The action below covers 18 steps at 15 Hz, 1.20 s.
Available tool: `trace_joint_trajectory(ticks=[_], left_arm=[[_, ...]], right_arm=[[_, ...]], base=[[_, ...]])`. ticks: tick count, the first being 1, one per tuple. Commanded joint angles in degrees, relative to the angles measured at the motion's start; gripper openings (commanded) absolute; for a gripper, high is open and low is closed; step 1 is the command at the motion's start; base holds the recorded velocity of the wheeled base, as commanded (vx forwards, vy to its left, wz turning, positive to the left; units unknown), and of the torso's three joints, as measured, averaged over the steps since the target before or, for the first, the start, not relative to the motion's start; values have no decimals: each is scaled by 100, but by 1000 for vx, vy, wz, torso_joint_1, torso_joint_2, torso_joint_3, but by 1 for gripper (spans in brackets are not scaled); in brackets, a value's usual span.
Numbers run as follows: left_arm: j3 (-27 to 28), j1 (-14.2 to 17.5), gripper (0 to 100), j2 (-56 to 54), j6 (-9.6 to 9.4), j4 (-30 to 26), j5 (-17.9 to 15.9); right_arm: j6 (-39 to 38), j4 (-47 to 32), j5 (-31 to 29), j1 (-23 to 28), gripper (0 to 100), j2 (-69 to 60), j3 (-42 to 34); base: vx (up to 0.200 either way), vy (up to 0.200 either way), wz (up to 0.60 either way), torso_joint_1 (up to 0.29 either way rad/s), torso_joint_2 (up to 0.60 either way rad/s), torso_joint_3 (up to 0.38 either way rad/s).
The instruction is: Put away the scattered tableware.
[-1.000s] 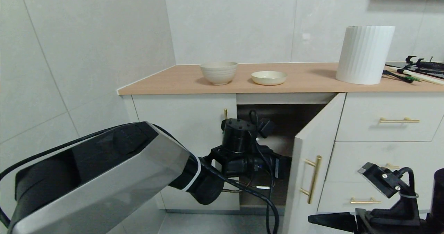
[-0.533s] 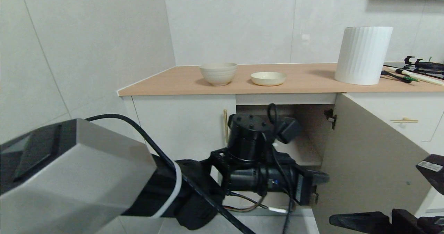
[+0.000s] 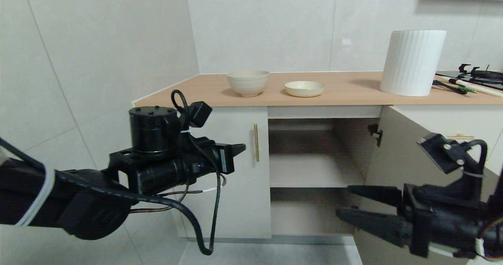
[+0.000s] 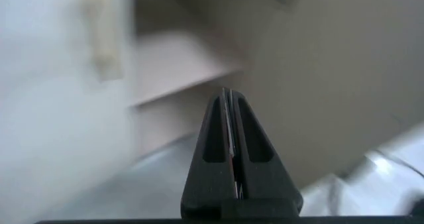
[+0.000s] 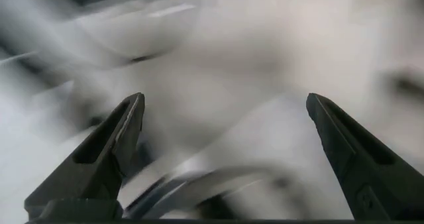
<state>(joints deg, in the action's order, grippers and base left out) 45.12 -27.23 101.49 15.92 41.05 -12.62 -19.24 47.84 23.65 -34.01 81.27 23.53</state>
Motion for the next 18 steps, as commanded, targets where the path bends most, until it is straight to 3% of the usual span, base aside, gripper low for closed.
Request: trace_joint_trajectory(ticks=[1, 2, 6, 7, 12, 18], left_arm=[[-460, 377, 0, -1122, -36, -413, 321], [-565, 473, 0, -1456, -36, -624, 313], [-768, 895, 0, -2168, -28, -1151, 313], [-794, 1036, 100, -2239, -19, -1169, 277], [-530, 1642, 100, -2230, 25, -1081, 251], [-548, 1669, 100, -2414, -10, -1143, 286]], right_arm=[[746, -11, -1811, 184, 100, 1593, 1233], [869, -55, -2224, 184, 100, 1857, 1673], [851, -1874, -2093, 193, 100, 1804, 3000], [851, -2252, -2084, 184, 100, 1681, 3105], [544, -2806, -2110, 149, 100, 952, 3105], [289, -3254, -2119, 184, 100, 644, 3132]], base=[[0, 0, 0, 0, 0, 0], [0, 0, 0, 0, 0, 0], [0, 0, 0, 0, 0, 0], [0, 0, 0, 0, 0, 0], [0, 0, 0, 0, 0, 0], [0, 0, 0, 0, 0, 0]])
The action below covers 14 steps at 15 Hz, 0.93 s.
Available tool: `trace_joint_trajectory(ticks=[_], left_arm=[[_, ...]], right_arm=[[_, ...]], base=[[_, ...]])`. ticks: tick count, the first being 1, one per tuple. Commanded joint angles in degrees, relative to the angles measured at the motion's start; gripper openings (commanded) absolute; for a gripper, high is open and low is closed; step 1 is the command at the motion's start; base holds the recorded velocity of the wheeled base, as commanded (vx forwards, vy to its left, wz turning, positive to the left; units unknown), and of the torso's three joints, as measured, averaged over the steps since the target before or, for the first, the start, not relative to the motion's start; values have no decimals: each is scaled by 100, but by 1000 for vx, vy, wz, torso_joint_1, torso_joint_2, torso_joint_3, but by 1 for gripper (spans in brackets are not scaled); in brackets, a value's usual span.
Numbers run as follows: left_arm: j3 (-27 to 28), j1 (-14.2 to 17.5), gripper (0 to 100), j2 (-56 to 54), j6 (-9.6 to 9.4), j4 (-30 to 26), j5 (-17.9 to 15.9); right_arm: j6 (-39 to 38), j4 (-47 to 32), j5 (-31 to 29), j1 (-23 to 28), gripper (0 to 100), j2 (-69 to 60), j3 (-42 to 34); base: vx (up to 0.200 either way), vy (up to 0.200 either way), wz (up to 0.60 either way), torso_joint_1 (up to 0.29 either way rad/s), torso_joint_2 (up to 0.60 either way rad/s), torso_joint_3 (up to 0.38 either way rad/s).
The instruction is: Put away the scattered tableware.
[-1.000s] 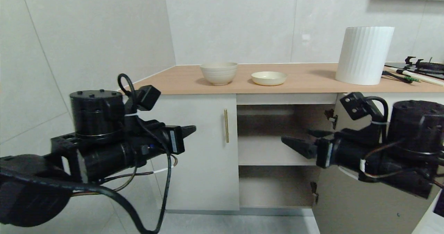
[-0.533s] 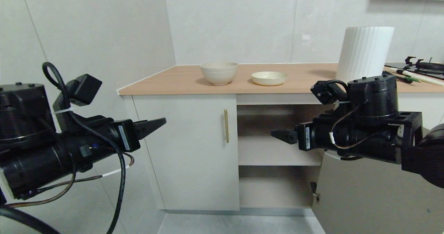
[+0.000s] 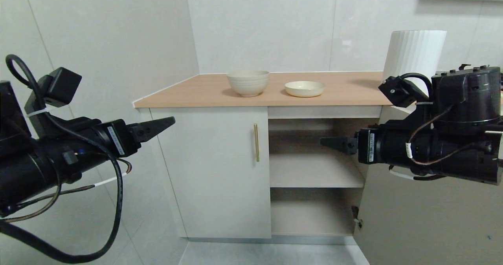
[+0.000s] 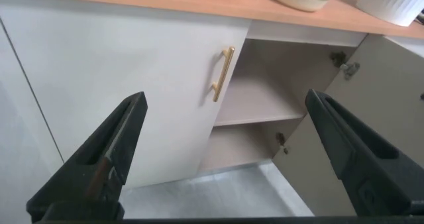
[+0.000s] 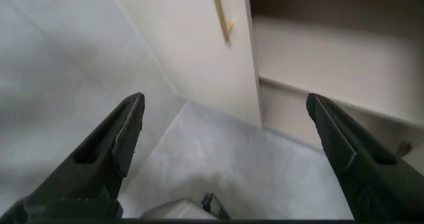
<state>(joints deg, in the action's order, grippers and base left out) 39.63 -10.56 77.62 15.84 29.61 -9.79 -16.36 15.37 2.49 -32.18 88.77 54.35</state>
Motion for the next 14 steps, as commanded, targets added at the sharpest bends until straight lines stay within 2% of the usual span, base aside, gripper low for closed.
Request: trace_joint_trajectory(ticks=[1, 5, 14], left_arm=[[1, 1, 100, -36, -2, -8, 3], [18, 1, 100, -10, -10, -52, 3], [18, 1, 100, 25, -10, -166, 3]], right_arm=[[10, -26, -3, -7, 100, -114, 59], [19, -69, -3, -16, 100, -150, 59], [19, -219, 6, -16, 100, -132, 76]], base=[[0, 0, 0, 0, 0, 0], [0, 0, 0, 0, 0, 0], [200, 0, 0, 5, 2, 2]])
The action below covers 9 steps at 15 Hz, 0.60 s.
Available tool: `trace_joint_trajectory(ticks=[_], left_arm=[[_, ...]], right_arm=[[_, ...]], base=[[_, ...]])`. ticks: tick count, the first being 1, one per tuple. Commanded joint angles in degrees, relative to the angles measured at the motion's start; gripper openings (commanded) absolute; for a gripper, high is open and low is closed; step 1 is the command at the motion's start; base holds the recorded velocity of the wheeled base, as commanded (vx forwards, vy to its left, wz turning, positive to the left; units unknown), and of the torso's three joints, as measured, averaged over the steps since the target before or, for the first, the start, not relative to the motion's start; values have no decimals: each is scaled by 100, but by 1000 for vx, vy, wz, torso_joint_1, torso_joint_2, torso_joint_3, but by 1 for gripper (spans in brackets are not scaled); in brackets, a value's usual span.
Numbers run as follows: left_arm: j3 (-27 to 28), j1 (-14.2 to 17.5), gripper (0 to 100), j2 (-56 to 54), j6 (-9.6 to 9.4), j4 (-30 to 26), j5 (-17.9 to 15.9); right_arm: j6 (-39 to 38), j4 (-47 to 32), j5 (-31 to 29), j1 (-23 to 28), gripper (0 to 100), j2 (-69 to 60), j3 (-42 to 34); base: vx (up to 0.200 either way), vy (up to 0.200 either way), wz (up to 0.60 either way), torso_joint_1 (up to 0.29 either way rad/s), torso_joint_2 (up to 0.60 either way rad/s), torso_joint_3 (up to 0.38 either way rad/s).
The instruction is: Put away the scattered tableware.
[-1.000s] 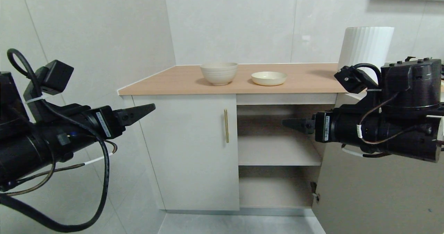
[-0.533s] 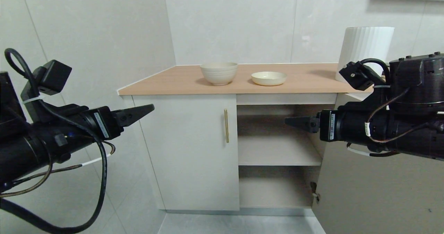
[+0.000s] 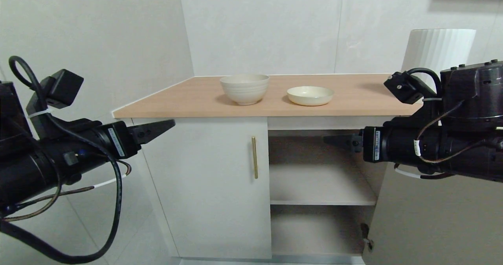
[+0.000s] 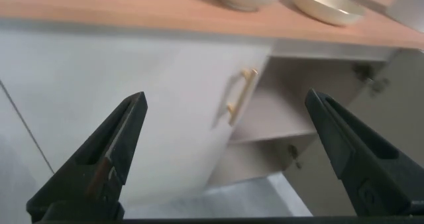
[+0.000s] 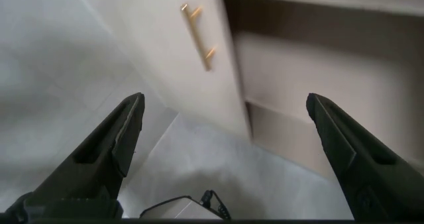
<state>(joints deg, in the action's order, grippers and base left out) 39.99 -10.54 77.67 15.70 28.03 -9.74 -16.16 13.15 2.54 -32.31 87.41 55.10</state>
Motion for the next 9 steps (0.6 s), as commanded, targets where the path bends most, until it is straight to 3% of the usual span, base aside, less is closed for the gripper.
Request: trace_joint_trajectory(ticks=[1, 5, 7, 8, 9], left_arm=[[-35, 0, 100, 12, 3, 27, -2], [-87, 0, 100, 47, -410, -8, 113], [-52, 9, 100, 38, -296, -16, 95], [-52, 17, 100, 38, -164, -8, 86], [-61, 26, 100, 38, -164, 1, 86]], right_arm=[[-1, 3, 1, -4, 100, 13, 1], [-1, 3, 1, -4, 100, 48, 1], [-1, 3, 1, 5, 100, 48, 1], [-1, 3, 1, 5, 100, 48, 1], [-1, 12, 1, 5, 100, 48, 1]], base=[[0, 0, 0, 0, 0, 0], [0, 0, 0, 0, 0, 0], [0, 0, 0, 0, 0, 0], [0, 200, 0, 12, 2, -2], [0, 200, 0, 2, 7, 2]])
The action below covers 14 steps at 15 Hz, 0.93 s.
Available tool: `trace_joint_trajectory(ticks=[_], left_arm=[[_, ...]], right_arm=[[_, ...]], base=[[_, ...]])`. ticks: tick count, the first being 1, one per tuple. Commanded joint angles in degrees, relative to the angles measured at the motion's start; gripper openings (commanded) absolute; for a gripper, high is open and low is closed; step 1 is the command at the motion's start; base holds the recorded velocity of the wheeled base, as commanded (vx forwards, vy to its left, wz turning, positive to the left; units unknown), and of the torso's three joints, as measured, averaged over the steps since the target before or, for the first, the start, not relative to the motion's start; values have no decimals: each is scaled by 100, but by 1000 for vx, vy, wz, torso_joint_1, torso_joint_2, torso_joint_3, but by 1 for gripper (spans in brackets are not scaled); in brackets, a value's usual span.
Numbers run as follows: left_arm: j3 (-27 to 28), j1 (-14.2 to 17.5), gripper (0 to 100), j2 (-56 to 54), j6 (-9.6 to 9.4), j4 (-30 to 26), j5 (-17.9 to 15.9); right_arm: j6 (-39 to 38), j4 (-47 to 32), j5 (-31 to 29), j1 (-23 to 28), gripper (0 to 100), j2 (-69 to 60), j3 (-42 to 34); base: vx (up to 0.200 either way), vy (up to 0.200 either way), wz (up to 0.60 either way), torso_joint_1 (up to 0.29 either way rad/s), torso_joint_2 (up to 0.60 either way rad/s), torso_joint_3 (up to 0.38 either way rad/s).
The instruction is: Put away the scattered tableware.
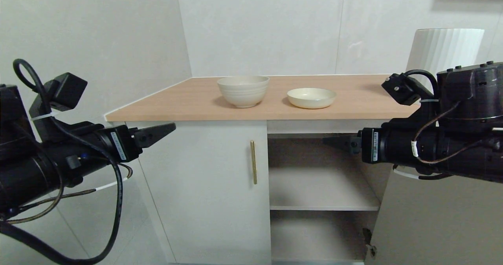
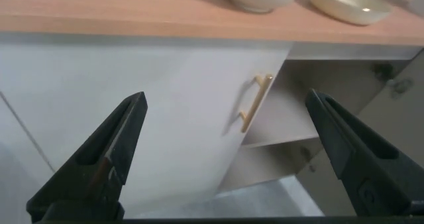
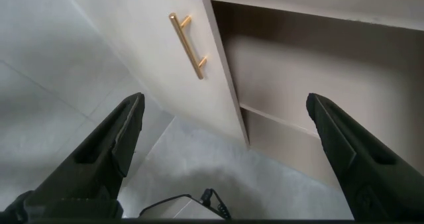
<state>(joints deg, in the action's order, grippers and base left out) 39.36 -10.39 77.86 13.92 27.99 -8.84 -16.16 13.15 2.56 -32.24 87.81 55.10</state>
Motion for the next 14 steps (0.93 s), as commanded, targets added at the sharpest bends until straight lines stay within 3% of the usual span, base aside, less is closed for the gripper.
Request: trace_joint_trajectory(ticks=[1, 11, 14], left_arm=[[-25, 2, 100, 1, -3, 5, -4], [-43, -7, 100, -61, -91, 14, -21], [-52, -7, 100, -122, -144, -30, -30]], right_arm=[[-1, 3, -1, -1, 100, 8, 1], [-1, 21, 25, -1, 100, -115, 1], [-18, -15, 25, -1, 100, -264, -8]], base=[[0, 200, 0, -7, 2, -2], [0, 0, 0, 0, 0, 0], [200, 0, 0, -1, 2, 1]])
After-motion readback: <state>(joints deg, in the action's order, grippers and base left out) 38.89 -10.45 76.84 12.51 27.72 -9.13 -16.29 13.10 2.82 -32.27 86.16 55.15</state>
